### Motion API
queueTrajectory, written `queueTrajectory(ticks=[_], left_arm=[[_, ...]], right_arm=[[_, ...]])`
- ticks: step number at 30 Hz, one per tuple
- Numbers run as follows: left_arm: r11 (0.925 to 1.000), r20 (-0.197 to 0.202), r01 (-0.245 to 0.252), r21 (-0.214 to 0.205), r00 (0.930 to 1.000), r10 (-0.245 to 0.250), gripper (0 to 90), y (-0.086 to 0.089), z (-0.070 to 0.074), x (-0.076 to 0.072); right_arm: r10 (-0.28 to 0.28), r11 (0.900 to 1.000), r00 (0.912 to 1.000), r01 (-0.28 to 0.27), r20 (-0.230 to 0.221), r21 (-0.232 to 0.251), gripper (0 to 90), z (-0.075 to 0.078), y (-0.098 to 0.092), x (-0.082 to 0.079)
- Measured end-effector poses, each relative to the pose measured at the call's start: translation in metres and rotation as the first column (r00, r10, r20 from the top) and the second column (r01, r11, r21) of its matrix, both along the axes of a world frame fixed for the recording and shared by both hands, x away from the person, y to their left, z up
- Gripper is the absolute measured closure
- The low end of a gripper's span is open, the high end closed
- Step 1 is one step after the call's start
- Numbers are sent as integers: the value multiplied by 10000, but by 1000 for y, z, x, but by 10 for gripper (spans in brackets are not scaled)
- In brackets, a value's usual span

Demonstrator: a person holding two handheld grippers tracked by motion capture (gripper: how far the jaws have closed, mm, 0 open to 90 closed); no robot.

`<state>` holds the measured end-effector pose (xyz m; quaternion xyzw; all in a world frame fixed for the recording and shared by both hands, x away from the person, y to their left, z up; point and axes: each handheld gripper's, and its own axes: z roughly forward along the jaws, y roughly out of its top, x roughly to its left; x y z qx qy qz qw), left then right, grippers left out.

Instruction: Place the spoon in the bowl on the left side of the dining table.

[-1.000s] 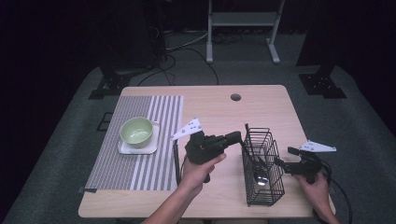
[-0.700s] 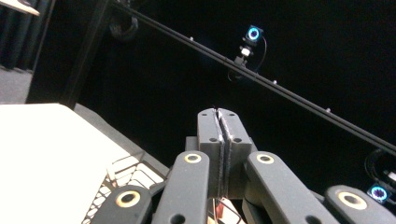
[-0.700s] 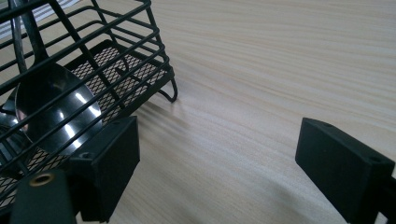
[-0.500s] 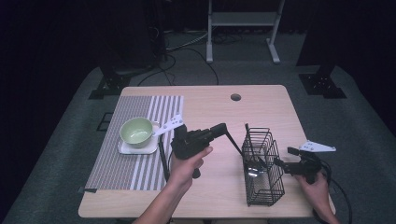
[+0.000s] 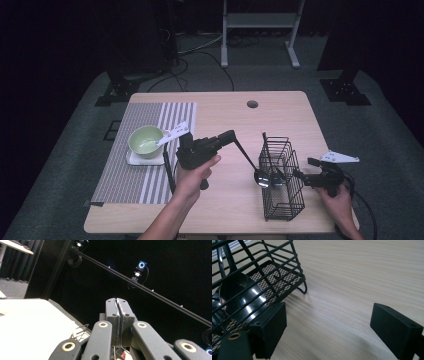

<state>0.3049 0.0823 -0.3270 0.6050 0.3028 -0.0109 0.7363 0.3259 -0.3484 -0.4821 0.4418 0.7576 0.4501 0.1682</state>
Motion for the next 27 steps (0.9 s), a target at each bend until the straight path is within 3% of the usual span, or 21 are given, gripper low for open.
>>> queueTrajectory(ticks=[11, 17, 27], left_arm=[[9983, -268, -581, -75, 9980, 579, 892, 17, -8, 3], [9966, -189, -823, 94, 9964, 824, 892, 23, -11, 5], [9911, -334, -1331, 59, 9905, 1333, 892, 41, -17, 11]], right_arm=[[0, 10000, 10000, 0, -13, -11, 128, 0, 0, 0], [-4, 10000, 10000, 4, -6, 8, 128, 0, 0, 0], [-47, 9999, 10000, 46, -14, -97, 128, 0, 1, 0]])
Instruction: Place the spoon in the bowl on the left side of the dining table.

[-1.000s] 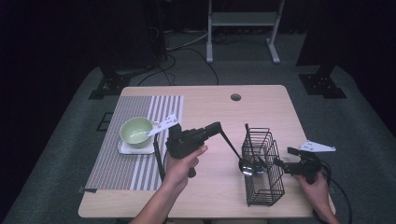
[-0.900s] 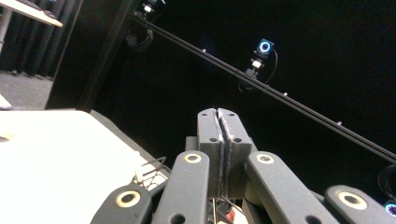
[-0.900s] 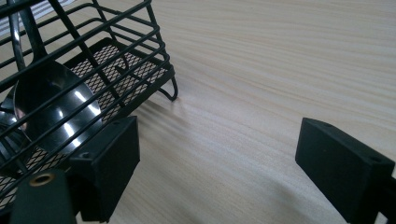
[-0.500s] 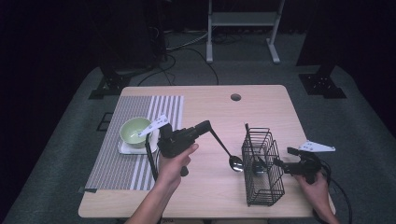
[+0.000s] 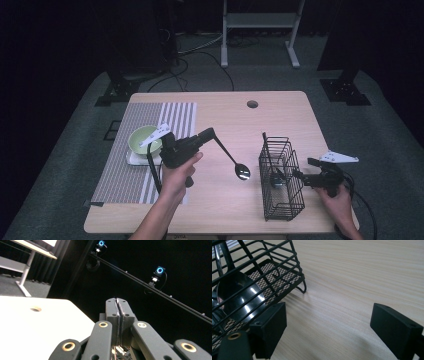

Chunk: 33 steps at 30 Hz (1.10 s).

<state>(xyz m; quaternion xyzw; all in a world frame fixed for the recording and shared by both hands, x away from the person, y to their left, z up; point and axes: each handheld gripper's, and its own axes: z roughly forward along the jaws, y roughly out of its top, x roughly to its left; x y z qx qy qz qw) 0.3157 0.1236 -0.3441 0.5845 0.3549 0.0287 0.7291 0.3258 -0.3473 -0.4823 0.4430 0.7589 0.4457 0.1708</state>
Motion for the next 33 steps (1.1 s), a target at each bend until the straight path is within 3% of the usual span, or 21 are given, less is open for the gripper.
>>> queueTrajectory(ticks=[14, 22, 29, 33], left_arm=[[9941, -179, -985, -454, 9950, 978, 892, 39, -15, 5], [9872, -254, -1545, -394, 9878, 1536, 893, 59, -28, 9], [9810, -160, -1918, -289, 9814, 1914, 892, 74, -28, 11], [9745, -345, -2219, -323, 9747, 2208, 891, 80, -33, 13]], right_arm=[[-77, 9998, 9999, 76, -68, -188, 128, -1, 1, 1], [-114, 9994, 9998, 109, -142, -339, 128, -1, 3, 1], [-113, 9992, 9998, 106, -177, -384, 128, -2, 3, 2], [-91, 9993, 9998, 86, -155, -351, 128, -1, 3, 1]])
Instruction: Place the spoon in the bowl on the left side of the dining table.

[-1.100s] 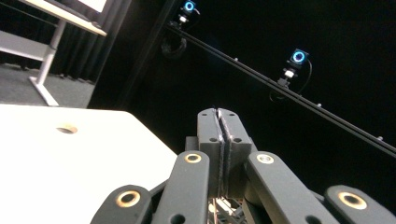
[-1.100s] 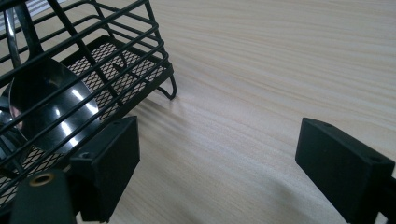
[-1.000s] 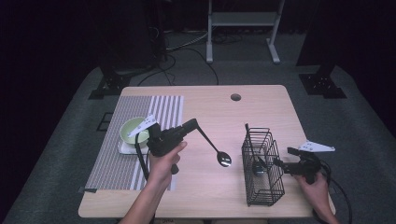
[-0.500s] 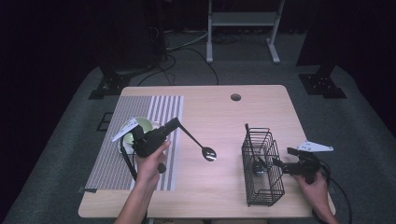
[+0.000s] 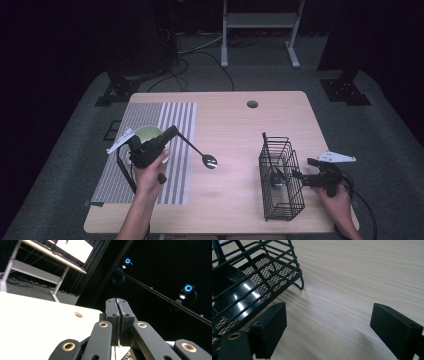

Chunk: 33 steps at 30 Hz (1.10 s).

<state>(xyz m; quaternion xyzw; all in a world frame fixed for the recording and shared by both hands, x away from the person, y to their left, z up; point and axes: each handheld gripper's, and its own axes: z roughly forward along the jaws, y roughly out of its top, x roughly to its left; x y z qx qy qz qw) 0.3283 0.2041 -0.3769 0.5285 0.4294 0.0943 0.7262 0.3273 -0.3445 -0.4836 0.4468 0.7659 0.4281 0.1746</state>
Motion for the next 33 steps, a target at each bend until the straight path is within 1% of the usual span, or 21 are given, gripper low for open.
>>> queueTrajectory(ticks=[7, 11, 15, 20, 25, 27, 33], left_arm=[[9997, -142, -239, -40, 9996, 238, 892, 7, -5, 3], [9995, -133, -303, -13, 9995, 302, 891, 11, -6, 4], [9989, -114, -476, -40, 9988, 476, 892, 16, -5, 4], [9974, -105, -705, -153, 9975, 704, 891, 24, -5, 5], [9956, -202, -896, -271, 9958, 891, 891, 32, -7, 7], [9946, -243, -996, -280, 9948, 989, 891, 35, -7, 7], [9924, -156, -1223, -149, 9924, 1220, 890, 40, -6, 9]], right_arm=[[2, 10000, 10000, -2, 48, 59, 128, 0, -1, 0], [-5, 10000, 10000, 5, 51, 49, 128, 0, -1, 0], [-30, 10000, 10000, 30, 10, 46, 128, 0, -1, 0], [-27, 10000, 10000, 27, -1, 26, 128, 0, 0, 0], [-44, 10000, 10000, 44, -5, 35, 128, 0, -1, 0], [-45, 10000, 10000, 45, -5, 25, 128, 0, -1, 0], [-86, 10000, 10000, 87, -25, 4, 128, 0, -1, 0]])
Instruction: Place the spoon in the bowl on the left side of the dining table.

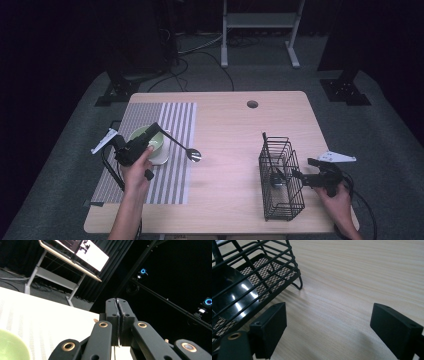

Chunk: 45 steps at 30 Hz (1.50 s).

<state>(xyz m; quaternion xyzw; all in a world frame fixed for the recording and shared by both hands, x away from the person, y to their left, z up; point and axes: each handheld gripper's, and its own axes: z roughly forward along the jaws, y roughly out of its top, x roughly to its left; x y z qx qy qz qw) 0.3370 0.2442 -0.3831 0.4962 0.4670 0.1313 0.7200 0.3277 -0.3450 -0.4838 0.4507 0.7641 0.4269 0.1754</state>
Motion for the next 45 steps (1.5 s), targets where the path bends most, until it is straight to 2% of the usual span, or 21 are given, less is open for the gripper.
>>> queueTrajectory(ticks=[5, 8, 21, 45], left_arm=[[9996, -16, -271, 98, 9996, 271, 890, 7, 0, 1], [9993, -33, -374, -9, 9993, 374, 891, 12, -1, 2], [9966, -51, -822, 53, 9966, 823, 891, 24, -2, 3], [9856, -159, -1658, -339, 9861, 1653, 890, 57, -5, 5]], right_arm=[[-8, 10000, 10000, 8, -4, 13, 128, 0, 0, 0], [-10, 10000, 10000, 10, -9, 11, 128, 0, 0, 0], [-19, 10000, 10000, 18, 16, 38, 128, 0, -1, 0], [-50, 10000, 10000, 50, 1, -13, 128, 0, -1, 0]])
